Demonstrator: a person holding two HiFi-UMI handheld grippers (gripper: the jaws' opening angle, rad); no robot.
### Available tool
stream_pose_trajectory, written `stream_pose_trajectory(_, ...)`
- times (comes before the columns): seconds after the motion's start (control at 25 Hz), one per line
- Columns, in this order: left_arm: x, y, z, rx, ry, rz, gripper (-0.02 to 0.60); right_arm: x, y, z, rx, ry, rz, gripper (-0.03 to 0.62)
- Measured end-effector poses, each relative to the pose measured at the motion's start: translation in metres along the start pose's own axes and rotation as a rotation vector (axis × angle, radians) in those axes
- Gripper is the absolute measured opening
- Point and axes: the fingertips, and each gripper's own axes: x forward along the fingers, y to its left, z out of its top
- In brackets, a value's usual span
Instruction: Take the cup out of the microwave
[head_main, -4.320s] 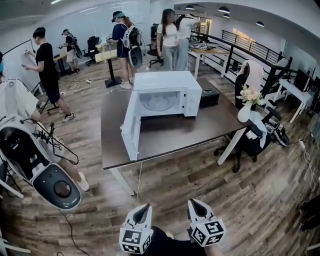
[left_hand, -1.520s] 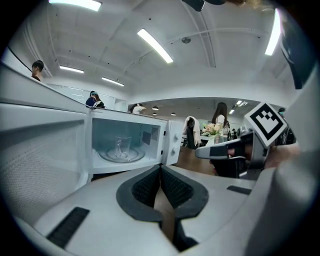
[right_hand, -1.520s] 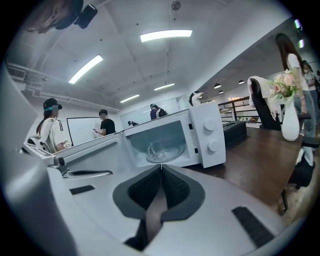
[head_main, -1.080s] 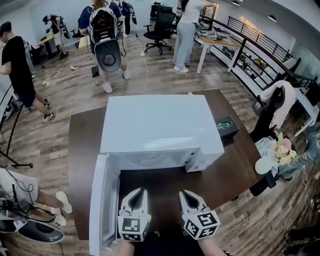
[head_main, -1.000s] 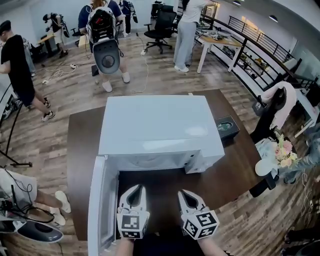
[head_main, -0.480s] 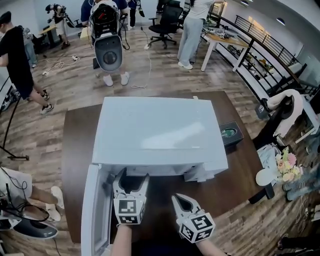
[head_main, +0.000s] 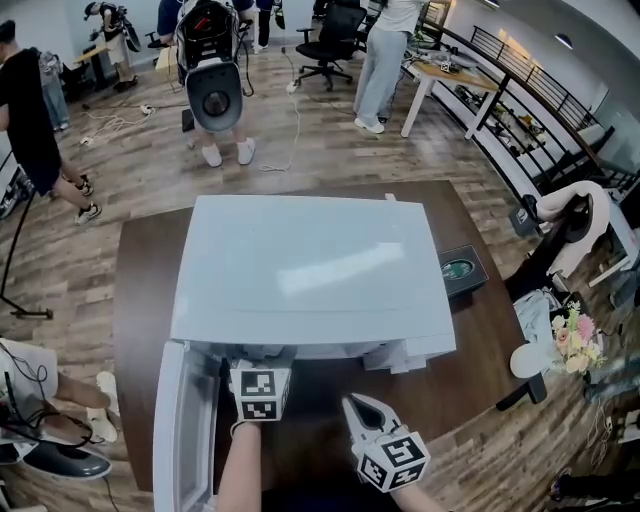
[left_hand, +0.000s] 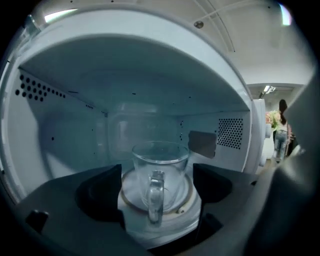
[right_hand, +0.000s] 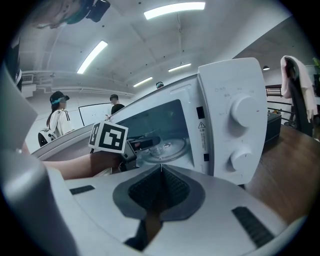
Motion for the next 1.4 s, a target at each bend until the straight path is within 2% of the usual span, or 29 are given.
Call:
stream_pose_trajectory(0.4, 0.040, 0.000, -0.002, 0.034, 0.014, 0.057, 0.417, 0.013, -0.015, 0.001, 0.006, 0.023, 0.024, -0.006)
stream_pose_trajectory(0.6, 0.049, 0.005, -0.009, 0.113, 0.057, 0.100, 0.417, 0.019, -0.020, 0.001, 0.010, 0.036, 0.038, -0.006)
stream_pose_trajectory(0.72, 0.050, 0.007, -0.009, 0.131, 0.057, 0.101, 0.414, 0.022, -0.023, 0.002, 0.009, 0.037, 0.042, -0.006)
stream_pose_trajectory(0.8, 0.049, 0.007, -0.009, 0.133, 0.056, 0.099, 0.385, 0.023, -0.026, 0.002, 0.009, 0.038, 0.043, -0.006)
stream_pose_trajectory(1.16, 0.042, -0.009, -0.011, 0.126, 0.057, 0.053, 0.379, 0.015, -0.030, 0.005, 0.006, 0.031, 0.040, -0.006)
stream_pose_trajectory(1.4, 0.036, -0.017, -0.010, 0.084, 0.047, 0.040, 0.377, 0.006, -0.029, 0.006, 0.003, 0.016, 0.022, -0.006)
